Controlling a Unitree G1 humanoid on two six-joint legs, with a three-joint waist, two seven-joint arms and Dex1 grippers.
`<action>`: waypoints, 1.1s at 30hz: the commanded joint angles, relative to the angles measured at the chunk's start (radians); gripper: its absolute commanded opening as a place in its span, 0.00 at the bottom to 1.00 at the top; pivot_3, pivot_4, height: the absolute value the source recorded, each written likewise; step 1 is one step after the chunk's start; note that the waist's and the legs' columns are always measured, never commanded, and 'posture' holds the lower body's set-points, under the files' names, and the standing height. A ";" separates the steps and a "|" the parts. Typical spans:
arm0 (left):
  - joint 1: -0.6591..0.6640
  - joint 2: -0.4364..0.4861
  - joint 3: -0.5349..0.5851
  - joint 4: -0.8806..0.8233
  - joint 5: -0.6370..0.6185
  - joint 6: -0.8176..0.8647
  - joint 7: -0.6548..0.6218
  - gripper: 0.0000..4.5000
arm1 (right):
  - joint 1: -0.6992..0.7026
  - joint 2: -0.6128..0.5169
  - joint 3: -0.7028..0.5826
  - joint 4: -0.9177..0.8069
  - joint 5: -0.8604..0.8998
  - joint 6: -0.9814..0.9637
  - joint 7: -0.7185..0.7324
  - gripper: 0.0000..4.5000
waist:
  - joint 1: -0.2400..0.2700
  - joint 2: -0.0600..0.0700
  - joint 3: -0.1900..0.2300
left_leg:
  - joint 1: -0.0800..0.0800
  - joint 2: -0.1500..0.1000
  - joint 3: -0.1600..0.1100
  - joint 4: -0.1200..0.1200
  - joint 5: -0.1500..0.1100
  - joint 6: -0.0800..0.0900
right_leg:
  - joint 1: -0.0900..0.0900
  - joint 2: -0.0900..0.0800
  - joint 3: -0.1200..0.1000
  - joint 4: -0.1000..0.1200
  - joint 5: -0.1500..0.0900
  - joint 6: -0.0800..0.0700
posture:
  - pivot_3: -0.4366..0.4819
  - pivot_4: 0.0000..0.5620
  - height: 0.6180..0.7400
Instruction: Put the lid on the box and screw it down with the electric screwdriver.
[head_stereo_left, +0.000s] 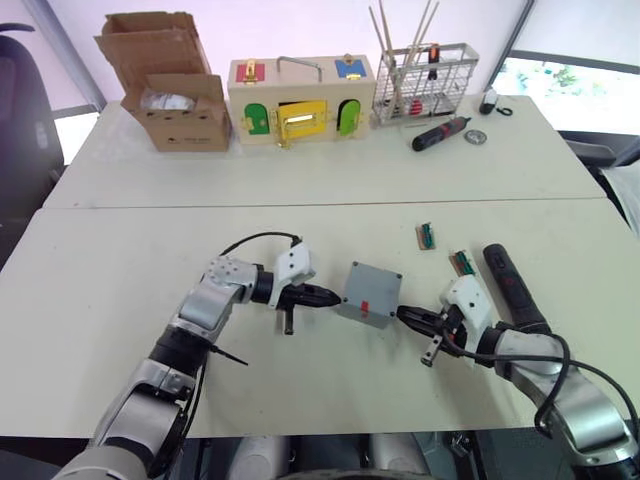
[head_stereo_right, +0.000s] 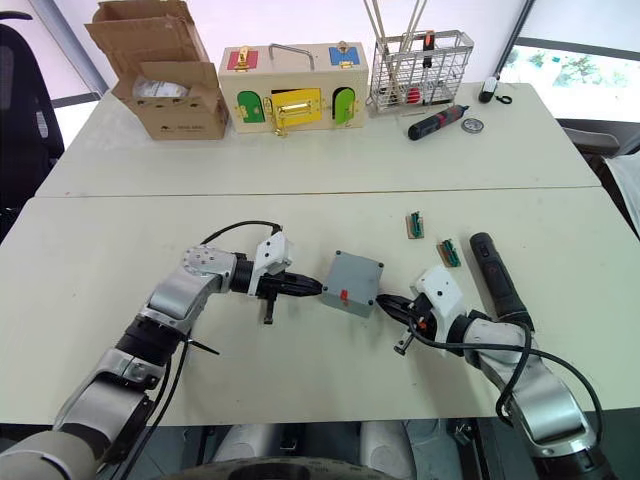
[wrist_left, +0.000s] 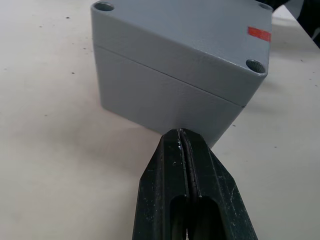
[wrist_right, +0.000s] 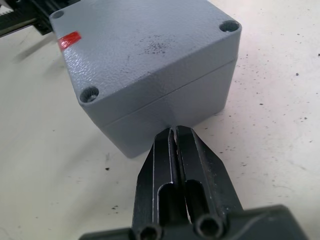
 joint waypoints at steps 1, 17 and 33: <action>0.005 -0.012 -0.022 -0.052 -0.019 0.008 -0.006 0.00 | -0.019 -0.006 -0.020 -0.016 0.010 -0.029 0.021 0.01 | 0.000 0.000 0.000 | 0.000 0.000 0.000 0.000 0.000 0.000 | 0.000 0.000 0.000 0.000 0.000 0.000 | 0.48 0.27 0.98; -0.012 -0.014 -0.026 -0.054 -0.027 0.024 -0.007 0.00 | -0.059 0.007 -0.013 0.040 -0.021 -0.060 0.020 0.01 | -0.001 0.000 0.000 | 0.000 0.000 0.000 0.000 0.001 -0.002 | 0.000 0.000 0.000 0.000 0.000 0.000 | 0.48 0.27 0.98; -0.002 0.223 0.267 -0.371 -0.289 0.332 0.041 0.00 | 0.123 -0.078 -0.378 -0.197 0.202 0.136 0.052 0.01 | 0.000 0.001 0.001 | -0.002 0.000 0.000 -0.001 0.001 -0.002 | -0.002 -0.001 0.000 0.000 0.000 0.000 | 0.48 0.27 0.98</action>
